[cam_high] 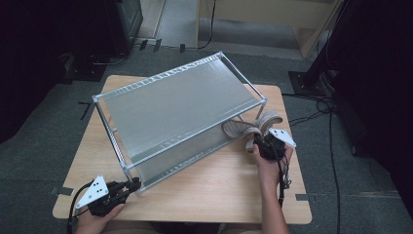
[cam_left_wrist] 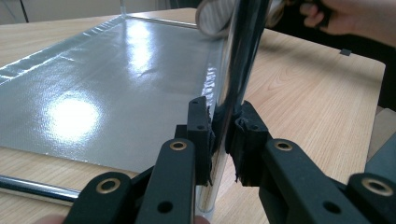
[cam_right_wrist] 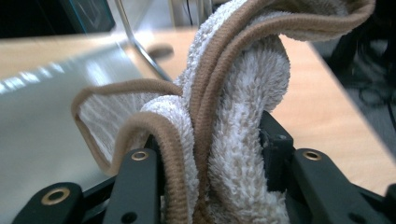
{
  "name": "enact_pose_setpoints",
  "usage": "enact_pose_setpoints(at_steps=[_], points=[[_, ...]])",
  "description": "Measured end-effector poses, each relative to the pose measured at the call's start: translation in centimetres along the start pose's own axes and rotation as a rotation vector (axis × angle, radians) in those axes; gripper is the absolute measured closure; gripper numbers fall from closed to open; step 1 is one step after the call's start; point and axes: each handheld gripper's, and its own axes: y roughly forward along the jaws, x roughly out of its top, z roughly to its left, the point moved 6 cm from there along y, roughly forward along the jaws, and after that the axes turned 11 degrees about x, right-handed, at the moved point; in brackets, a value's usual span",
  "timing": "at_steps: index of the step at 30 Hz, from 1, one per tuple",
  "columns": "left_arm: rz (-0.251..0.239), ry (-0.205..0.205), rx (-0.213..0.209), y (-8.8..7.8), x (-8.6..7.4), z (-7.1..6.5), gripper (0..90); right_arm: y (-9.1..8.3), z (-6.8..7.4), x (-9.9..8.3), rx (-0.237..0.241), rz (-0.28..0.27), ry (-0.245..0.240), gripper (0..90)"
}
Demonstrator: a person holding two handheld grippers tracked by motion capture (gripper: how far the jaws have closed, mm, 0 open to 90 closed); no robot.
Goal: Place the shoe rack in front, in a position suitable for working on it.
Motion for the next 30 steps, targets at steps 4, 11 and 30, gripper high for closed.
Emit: enact_pose_setpoints(at_steps=[4, 11, 30], points=[[0.001, -0.001, 0.0, 0.0, 0.0, 0.0, 79.4, 1.2, -0.5, -1.8, -0.011, 0.061, 0.003, 59.7], [0.001, -0.002, -0.001, 0.0, 0.0, 0.0, 79.4, -0.1, 0.7, 0.5, 0.042, -0.011, 0.019, 59.6], [0.005, 0.003, -0.006, 0.1, -0.1, -0.1, 79.3, 1.4, 5.9, -2.0, 0.153, 0.05, -0.068, 58.6]])
